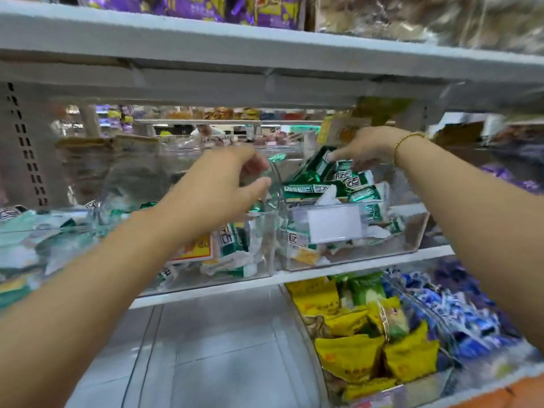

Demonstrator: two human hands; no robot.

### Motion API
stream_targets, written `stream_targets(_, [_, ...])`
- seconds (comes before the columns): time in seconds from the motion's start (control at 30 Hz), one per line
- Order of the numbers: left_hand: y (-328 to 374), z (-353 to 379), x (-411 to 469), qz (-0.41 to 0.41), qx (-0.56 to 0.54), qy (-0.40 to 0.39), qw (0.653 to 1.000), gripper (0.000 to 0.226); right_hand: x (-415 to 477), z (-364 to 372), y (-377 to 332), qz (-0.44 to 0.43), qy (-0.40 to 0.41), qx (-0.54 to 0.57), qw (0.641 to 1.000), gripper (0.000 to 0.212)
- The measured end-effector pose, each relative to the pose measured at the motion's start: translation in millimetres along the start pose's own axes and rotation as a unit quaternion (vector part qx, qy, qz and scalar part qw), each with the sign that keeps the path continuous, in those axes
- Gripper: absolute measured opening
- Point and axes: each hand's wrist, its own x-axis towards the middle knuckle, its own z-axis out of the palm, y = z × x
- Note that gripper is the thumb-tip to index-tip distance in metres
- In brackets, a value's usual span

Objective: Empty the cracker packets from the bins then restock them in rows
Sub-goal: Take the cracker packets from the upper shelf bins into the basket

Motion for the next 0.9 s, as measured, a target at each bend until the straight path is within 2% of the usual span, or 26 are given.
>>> stream_targets(0.1, [7, 8, 30, 0.010, 0.025, 0.008, 1.000, 0.019, 21, 3, -2, 0.015, -0.029, 0.127, 0.991, 0.078])
stream_targets(0.17, [9, 14, 45, 0.011, 0.049, -0.002, 0.999, 0.020, 29, 10, -12, 0.033, -0.072, 0.154, 0.985, 0.077])
stream_targets(0.23, [13, 18, 52, 0.015, 0.055, -0.015, 0.998, 0.019, 29, 19, -19, 0.039, -0.115, 0.168, 0.978, 0.064])
stream_targets(0.33, [18, 18, 51, 0.005, 0.039, -0.022, 0.999, 0.017, 33, 31, -25, 0.007, -0.085, 0.252, 0.964, 0.020])
stream_targets(0.37, [19, 17, 49, -0.002, 0.028, -0.021, 0.999, 0.016, 34, 34, -24, -0.001, -0.074, 0.289, 0.954, 0.018])
stream_targets(0.47, [20, 18, 44, -0.015, 0.011, -0.018, 1.000, 0.015, 25, 39, -22, 0.030, -0.076, 0.344, 0.935, 0.018])
stream_targets(0.53, [21, 18, 42, -0.024, 0.008, -0.022, 0.999, 0.017, 15, 33, -18, 0.069, -0.077, 0.440, 0.892, 0.019])
stream_targets(0.67, [27, 22, 44, -0.036, 0.007, 0.006, 0.999, 0.039, -11, 10, 3, 0.090, -0.087, 0.589, 0.798, 0.020])
stream_targets(0.8, [43, 32, 45, 0.001, 0.055, -0.019, 0.998, 0.055, -32, -12, 31, 0.080, -0.099, 0.616, 0.777, 0.020])
stream_targets(0.9, [54, 36, 53, 0.048, 0.120, -0.067, 0.989, 0.039, -45, -27, 53, 0.062, -0.059, 0.630, 0.772, 0.036])
